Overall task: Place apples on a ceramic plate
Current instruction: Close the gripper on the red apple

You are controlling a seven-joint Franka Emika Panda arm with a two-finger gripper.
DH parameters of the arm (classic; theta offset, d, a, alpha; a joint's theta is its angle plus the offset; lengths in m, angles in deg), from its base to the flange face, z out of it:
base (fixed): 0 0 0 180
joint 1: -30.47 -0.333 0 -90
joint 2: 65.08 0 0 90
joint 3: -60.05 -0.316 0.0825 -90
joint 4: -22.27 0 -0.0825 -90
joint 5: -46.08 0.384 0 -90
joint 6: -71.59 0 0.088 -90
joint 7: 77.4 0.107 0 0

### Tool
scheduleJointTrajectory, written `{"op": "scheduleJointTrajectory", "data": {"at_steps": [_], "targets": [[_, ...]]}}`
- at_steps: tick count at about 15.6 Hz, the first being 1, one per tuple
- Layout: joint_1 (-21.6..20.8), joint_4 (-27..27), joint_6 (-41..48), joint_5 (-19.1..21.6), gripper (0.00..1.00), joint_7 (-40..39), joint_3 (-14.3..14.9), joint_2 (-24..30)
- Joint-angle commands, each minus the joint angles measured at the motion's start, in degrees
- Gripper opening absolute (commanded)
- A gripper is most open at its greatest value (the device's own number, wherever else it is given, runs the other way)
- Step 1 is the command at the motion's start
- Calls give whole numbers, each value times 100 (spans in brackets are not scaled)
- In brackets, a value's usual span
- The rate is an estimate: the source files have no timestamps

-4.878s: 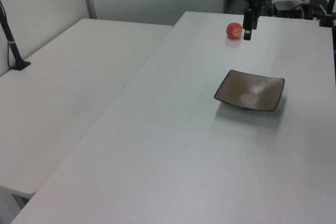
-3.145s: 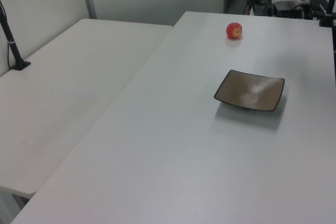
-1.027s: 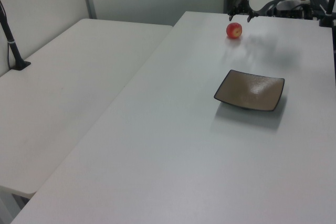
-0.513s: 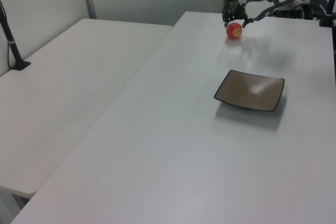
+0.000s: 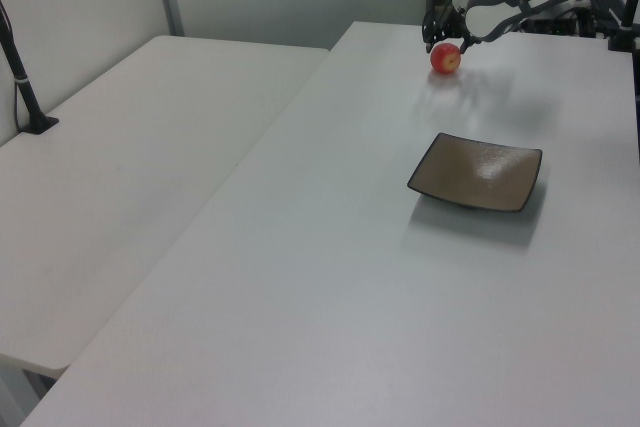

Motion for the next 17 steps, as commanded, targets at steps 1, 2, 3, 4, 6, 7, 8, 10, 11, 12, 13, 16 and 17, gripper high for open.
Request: {"op": "scheduleJointTrajectory", "data": {"at_steps": [1,2,3,4,6,7,8,10,11,12,13,16,17], "targets": [[4,77,-110,-169,100,105,21,-75],[5,68,-110,-230,100,105,21,-110],[5,59,-110,-274,100,105,21,-119],[13,59,-110,-283,100,105,21,-128],[13,59,-110,-283,91,105,21,-128],[22,59,-110,-283,81,105,12,-128],[22,59,-102,-283,72,105,12,-128],[31,59,-110,-283,70,105,21,-128],[31,51,-110,-283,70,105,12,-128],[22,33,-110,-292,70,105,12,-128],[22,33,-110,-292,70,105,12,-119],[83,-11,-102,-300,70,105,-31,55],[127,-211,-102,-344,71,105,-119,265]]}}
